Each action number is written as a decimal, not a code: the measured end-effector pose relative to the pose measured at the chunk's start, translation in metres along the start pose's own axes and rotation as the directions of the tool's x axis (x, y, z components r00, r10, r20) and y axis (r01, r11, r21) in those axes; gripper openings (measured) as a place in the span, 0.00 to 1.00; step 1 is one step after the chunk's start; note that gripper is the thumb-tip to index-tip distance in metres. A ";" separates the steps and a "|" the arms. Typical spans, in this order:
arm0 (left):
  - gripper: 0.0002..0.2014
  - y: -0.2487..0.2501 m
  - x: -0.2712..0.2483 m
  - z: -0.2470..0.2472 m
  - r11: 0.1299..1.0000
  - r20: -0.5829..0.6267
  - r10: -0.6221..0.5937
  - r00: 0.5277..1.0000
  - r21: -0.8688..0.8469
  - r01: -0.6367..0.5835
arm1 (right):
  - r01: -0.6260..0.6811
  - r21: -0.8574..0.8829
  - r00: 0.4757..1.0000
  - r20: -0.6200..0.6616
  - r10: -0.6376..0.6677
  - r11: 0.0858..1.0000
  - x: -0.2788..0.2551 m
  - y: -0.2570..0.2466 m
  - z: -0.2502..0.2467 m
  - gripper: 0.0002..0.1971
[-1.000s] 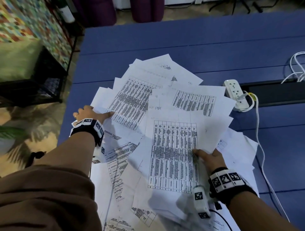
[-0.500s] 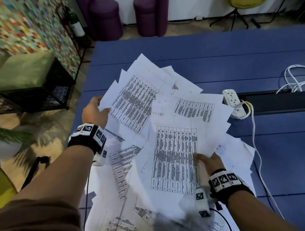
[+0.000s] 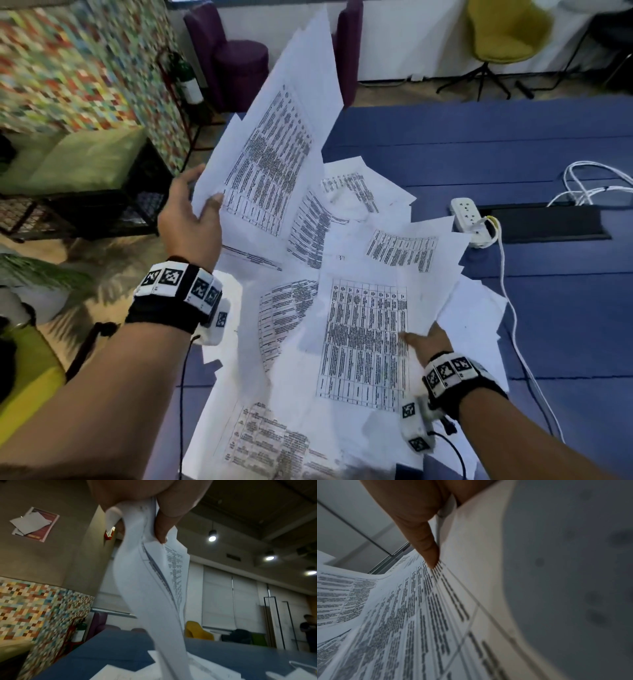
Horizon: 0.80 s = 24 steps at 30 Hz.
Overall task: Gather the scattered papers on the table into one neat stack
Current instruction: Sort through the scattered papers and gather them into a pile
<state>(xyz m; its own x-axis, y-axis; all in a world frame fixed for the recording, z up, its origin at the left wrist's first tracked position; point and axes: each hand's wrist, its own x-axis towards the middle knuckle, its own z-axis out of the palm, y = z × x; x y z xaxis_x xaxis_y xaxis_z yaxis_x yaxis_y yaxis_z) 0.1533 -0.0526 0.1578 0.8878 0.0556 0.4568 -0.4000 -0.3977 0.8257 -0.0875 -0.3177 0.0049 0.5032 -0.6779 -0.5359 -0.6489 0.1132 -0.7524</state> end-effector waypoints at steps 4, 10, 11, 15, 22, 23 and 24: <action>0.18 0.022 -0.006 -0.015 0.985 -0.055 0.065 0.996 -0.159 -0.073 | -0.006 -0.055 1.000 0.003 0.006 0.998 -0.008 0.005 -0.005 0.34; 0.19 0.058 -0.013 -0.028 0.918 -0.156 0.121 0.980 -0.358 -0.171 | -0.025 -0.095 0.999 0.040 0.029 0.995 -0.020 0.011 -0.011 0.32; 0.20 0.059 -0.013 -0.030 0.911 -0.177 0.093 0.980 -0.383 -0.155 | -0.031 -0.109 0.998 0.048 0.037 0.994 -0.021 0.012 -0.013 0.32; 0.23 0.041 -0.025 -0.030 0.886 -0.176 -0.111 0.978 -0.464 0.017 | -0.074 -0.113 0.993 0.080 0.084 0.991 -0.024 0.016 -0.016 0.30; 0.24 -0.026 -0.114 -0.007 0.834 0.039 -0.465 0.884 -0.316 0.453 | -0.154 0.095 0.981 0.135 0.140 0.984 -0.030 0.013 -0.019 0.30; 0.25 -0.034 -0.132 -0.003 0.815 0.064 -0.518 0.853 -0.264 0.515 | -0.184 0.161 0.975 0.157 0.159 0.970 -0.031 0.013 -0.018 0.26; 0.26 -0.038 -0.149 0.000 0.789 0.096 -0.566 0.819 -0.224 0.572 | -0.215 0.226 0.969 0.169 0.179 0.950 -0.034 0.010 -0.016 0.21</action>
<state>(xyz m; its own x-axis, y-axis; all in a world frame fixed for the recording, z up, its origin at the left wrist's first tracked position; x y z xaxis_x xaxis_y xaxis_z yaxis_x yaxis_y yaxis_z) 0.0367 -0.0456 0.0585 0.9753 0.1822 -0.1249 0.1408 -0.0771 0.9870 -0.1204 -0.3055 0.0217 0.4680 -0.5142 -0.7187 -0.5954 0.4175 -0.6864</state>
